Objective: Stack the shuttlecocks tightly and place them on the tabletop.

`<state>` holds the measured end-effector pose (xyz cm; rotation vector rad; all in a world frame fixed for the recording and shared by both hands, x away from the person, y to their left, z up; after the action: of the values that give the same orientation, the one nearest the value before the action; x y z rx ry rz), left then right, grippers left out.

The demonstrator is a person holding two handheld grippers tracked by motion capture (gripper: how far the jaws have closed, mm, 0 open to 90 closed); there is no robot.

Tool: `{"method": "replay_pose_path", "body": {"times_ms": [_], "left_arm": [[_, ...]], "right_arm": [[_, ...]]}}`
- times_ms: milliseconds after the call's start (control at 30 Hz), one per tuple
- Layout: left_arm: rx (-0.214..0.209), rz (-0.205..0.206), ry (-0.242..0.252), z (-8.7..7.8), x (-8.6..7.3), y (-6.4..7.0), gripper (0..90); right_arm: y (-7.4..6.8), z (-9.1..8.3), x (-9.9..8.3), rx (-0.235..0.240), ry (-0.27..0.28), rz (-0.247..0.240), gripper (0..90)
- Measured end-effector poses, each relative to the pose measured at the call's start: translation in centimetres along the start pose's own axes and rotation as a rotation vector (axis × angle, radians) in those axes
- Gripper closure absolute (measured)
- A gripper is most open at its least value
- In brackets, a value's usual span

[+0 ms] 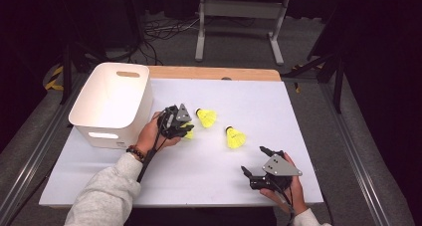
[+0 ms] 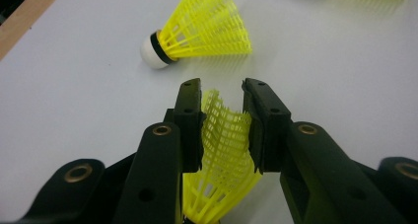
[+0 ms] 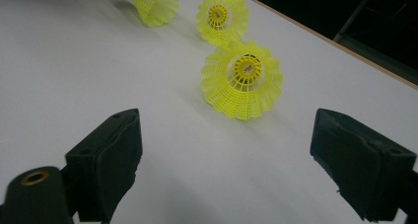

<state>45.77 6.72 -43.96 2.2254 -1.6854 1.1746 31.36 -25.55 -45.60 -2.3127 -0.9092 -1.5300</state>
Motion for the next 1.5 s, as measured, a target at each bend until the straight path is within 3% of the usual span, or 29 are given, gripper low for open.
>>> {"method": "replay_pose_path", "body": {"times_ms": [100,200,400,533,667,767,867,967,1067,1200,1500], "left_arm": [[0.016,0.015,-0.005,0.2,0.1,-0.5,70.1],[0.006,0.014,-0.009,0.5,-0.1,-0.7,70.0],[0.023,-0.021,-0.015,1.0,-0.7,-1.2,65.4],[0.064,-0.018,-0.044,1.0,-0.4,-0.8,55.0],[0.063,-0.022,-0.057,1.0,-0.1,-0.5,53.9],[0.078,-0.064,-0.062,1.0,-0.3,-0.6,53.1],[0.059,-0.093,-0.057,0.8,-0.5,-0.7,52.3],[0.06,-0.135,-0.06,0.7,-0.7,-0.7,54.3],[0.037,-0.157,-0.05,0.6,-0.9,-0.8,69.4],[0.056,-0.17,-0.043,0.6,-1.0,-1.0,87.0],[0.078,-0.148,-0.058,1.3,0.0,-1.7,89.3]], "right_arm": [[0.0,0.0,0.0,0.001,-0.001,0.0,12.9],[0.0,0.0,0.0,0.002,-0.001,-0.001,12.9],[0.1,0.0,-0.1,0.001,-0.005,-0.002,12.9],[0.0,0.0,-0.1,0.007,-0.009,-0.004,12.9],[0.0,0.2,-0.1,0.01,-0.017,-0.006,12.9],[0.0,0.2,-0.2,0.015,-0.025,-0.015,12.9],[0.0,0.3,-0.2,0.017,-0.027,-0.012,12.9],[0.0,0.3,-0.2,0.017,-0.03,-0.013,12.8],[-0.1,0.3,-0.2,0.019,-0.032,-0.019,12.9],[-0.1,0.3,-0.2,0.018,-0.033,-0.019,12.9],[-0.2,0.4,-0.2,0.023,-0.036,-0.021,12.9]]}}
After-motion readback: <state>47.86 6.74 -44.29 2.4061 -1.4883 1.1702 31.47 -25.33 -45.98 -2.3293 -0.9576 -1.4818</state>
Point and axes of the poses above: each handheld gripper's, and its own axes: z roughly forward along the jaws, x roughly out of its top, y roughly to its right, the point moved 1 cm from there along z, roughly forward along the jaws, and after that the axes turned 11 degrees about z, right-handed, at the moved point
